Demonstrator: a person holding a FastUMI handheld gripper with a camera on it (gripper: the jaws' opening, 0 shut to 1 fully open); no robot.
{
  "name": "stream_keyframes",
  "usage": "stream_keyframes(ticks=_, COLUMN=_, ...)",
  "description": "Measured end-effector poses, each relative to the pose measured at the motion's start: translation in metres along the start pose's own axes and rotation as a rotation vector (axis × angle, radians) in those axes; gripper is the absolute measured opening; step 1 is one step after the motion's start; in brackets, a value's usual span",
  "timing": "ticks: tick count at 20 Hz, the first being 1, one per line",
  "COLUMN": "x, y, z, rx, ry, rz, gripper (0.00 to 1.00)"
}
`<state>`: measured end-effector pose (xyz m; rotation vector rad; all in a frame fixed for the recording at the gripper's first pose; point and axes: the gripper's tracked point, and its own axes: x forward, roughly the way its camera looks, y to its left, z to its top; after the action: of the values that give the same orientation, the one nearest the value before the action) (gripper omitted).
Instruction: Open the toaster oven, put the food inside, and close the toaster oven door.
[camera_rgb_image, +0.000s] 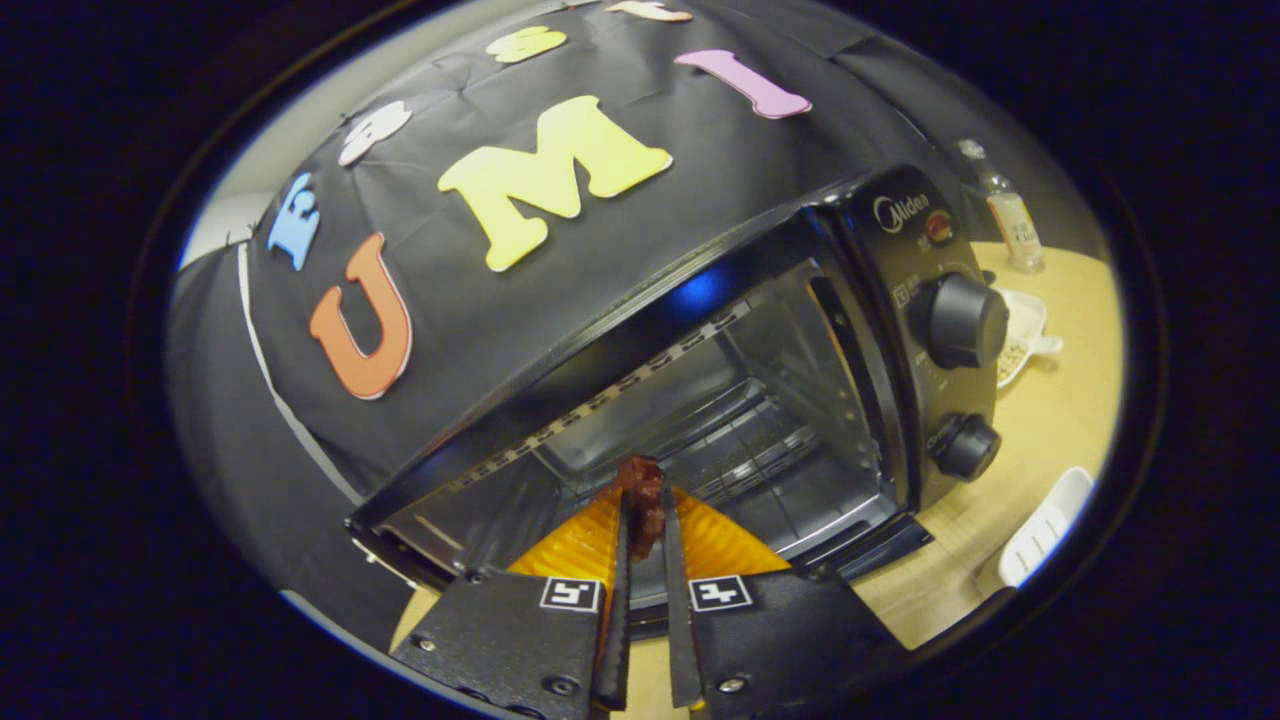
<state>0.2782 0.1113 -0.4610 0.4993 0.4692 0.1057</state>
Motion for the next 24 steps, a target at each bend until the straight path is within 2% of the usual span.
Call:
stream_keyframes(ticks=4, x=-0.008, y=-0.012, z=0.005, rx=-0.130, ry=-0.013, rz=-0.102, gripper=0.29)
stream_keyframes(ticks=5, x=-0.016, y=-0.011, z=0.009, rx=-0.160, ry=-0.028, rz=-0.114, gripper=0.28)
stream_keyframes(ticks=7, x=-0.038, y=0.003, z=0.005, rx=-0.216, ry=-0.043, rz=-0.099, gripper=0.33)
stream_keyframes(ticks=11, x=-0.104, y=0.025, z=-0.004, rx=-0.320, ry=-0.060, rz=-0.069, gripper=0.52)
stream_keyframes(ticks=12, x=-0.120, y=0.027, z=-0.005, rx=-0.341, ry=-0.068, rz=-0.070, gripper=0.64)
stream_keyframes(ticks=15, x=-0.160, y=0.041, z=-0.014, rx=-0.409, ry=-0.064, rz=-0.035, gripper=0.85)
stream_keyframes(ticks=17, x=-0.178, y=0.036, z=-0.021, rx=-0.461, ry=-0.065, rz=-0.056, gripper=0.98)
stream_keyframes(ticks=20, x=-0.191, y=0.022, z=-0.044, rx=-0.522, ry=-0.025, rz=-0.106, gripper=1.00)
stream_keyframes(ticks=24, x=-0.200, y=-0.006, z=-0.099, rx=-0.502, ry=0.134, rz=-0.139, gripper=1.00)
